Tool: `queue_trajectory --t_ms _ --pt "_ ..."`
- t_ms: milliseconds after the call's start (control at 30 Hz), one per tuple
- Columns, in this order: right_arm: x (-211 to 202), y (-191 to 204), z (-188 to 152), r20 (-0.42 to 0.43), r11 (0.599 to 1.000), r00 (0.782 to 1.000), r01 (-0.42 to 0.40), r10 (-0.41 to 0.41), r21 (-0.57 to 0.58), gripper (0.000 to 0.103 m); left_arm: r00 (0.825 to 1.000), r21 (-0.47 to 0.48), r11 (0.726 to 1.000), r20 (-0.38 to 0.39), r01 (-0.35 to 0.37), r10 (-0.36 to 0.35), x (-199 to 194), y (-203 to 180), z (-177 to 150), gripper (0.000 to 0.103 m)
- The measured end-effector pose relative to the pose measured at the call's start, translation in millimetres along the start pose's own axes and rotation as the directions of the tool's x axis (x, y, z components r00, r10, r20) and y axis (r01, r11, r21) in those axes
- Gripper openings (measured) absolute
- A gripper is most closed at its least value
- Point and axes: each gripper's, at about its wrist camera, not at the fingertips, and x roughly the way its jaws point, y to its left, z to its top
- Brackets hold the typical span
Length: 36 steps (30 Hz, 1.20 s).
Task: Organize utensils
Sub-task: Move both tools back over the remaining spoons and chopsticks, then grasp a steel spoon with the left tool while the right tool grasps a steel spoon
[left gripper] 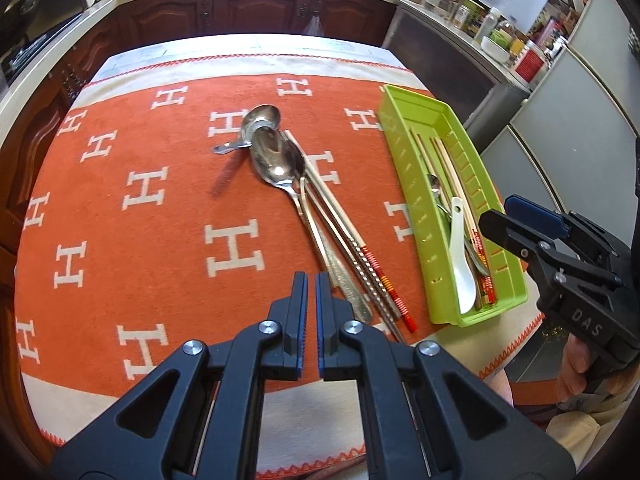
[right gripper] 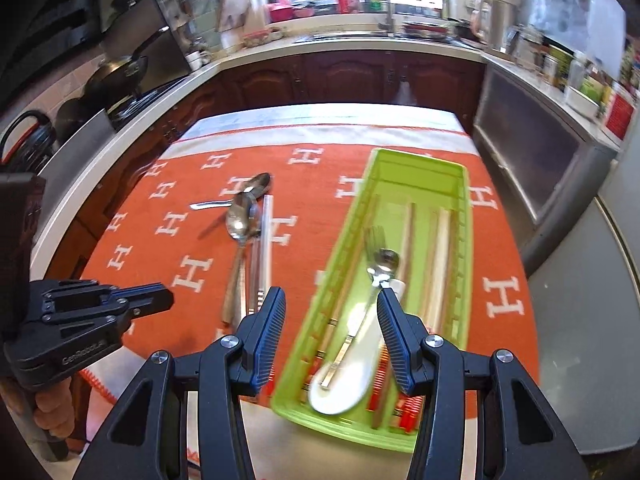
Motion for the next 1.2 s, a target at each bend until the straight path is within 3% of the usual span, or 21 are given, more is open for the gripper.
queue_trajectory --t_ms 200,500,867,1200 --pt "7 20 19 -0.012 0.999 0.999 -0.030 0.029 -0.025 0.048 1.000 -0.045 0.999 0.003 -0.009 0.009 -3 20 4 0.001" --pt "42 16 55 -0.070 0.989 0.989 -0.128 0.133 0.078 0.048 0.999 -0.128 0.992 0.027 -0.014 0.018 -3 60 22 0.001" --pt "115 43 87 -0.153 0.972 0.960 -0.228 0.233 0.053 0.031 1.000 -0.197 0.980 0.014 0.003 0.000 18 97 49 0.001" --pt "186 66 88 -0.257 0.974 0.940 -0.216 0.224 0.061 0.022 0.999 -0.218 0.975 -0.003 0.031 -0.033 41 107 65 0.001"
